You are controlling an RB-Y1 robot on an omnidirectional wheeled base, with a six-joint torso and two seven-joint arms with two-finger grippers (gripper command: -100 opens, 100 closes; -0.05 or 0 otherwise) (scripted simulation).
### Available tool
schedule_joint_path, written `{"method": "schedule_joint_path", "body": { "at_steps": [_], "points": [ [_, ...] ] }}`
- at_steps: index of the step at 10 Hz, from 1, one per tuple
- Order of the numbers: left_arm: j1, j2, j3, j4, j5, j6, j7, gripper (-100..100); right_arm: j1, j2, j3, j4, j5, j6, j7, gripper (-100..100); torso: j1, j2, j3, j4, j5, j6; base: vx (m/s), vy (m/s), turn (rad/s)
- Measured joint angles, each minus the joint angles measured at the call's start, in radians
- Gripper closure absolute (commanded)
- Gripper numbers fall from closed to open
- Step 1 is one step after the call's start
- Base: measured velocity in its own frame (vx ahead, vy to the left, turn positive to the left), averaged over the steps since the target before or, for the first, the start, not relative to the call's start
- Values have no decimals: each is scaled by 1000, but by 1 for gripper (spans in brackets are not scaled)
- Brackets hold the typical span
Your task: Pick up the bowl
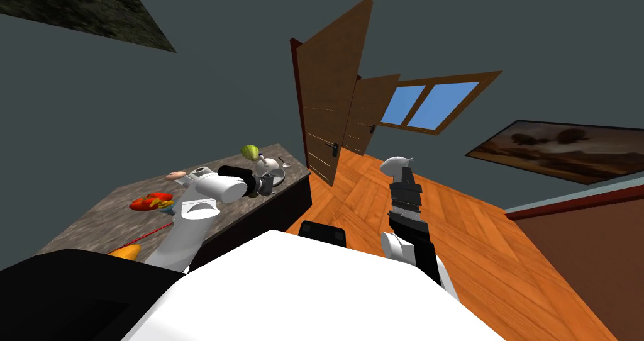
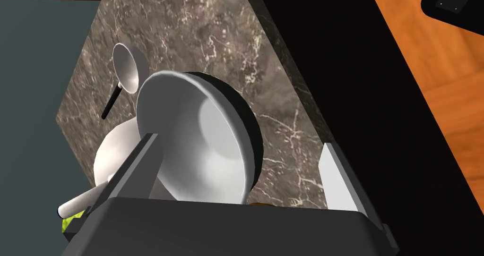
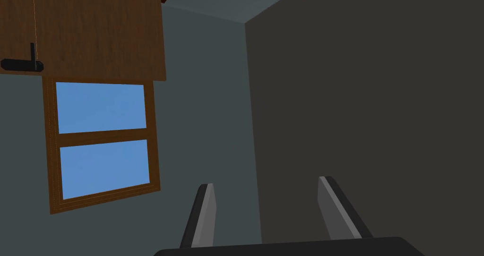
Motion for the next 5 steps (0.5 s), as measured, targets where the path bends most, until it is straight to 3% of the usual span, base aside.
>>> {"method": "schedule_joint_path", "body": {
  "at_steps": [5],
  "points": [
    [29, 50, 30, 41, 66, 130, 10, -100, 0, 0, 0, 0, 0, 0, 0, 0, 2, -2, -1, -1, 1, 0, 109, 36, 60]
  ]
}}
